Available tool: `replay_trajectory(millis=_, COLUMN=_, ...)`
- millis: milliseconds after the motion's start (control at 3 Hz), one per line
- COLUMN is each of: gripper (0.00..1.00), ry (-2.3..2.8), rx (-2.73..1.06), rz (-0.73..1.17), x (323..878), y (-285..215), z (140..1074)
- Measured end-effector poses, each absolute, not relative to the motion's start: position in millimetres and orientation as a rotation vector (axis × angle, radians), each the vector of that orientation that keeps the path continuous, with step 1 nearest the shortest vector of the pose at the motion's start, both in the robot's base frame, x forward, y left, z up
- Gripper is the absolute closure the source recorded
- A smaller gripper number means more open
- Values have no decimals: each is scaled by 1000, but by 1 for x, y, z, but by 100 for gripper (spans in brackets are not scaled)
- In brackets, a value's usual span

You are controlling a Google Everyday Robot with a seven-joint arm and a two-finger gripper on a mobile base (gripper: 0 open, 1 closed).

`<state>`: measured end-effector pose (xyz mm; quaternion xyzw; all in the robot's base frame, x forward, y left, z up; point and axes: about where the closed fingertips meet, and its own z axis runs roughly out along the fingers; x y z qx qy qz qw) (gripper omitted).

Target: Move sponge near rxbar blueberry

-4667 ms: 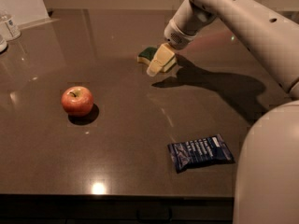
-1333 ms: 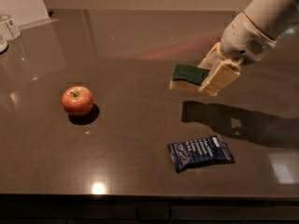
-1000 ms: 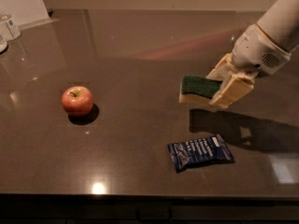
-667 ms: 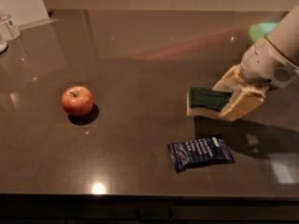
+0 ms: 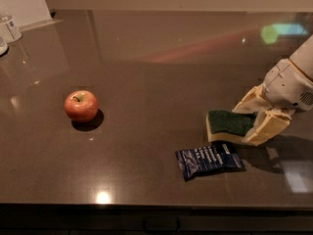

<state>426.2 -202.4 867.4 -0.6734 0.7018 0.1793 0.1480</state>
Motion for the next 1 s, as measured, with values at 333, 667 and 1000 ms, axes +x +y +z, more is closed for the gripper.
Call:
replay_trajectory(millis=333, gripper=13, ry=2013, rx=-1949, rz=514, x=423, y=-208, z=859)
replay_trajectory(millis=667, gripper=0, ry=2009, rx=-1945, rz=505, x=425, y=-206, z=859)
replay_trajectory(millis=1000, gripper=0, ry=2009, rx=-1945, rz=504, x=425, y=-206, z=859)
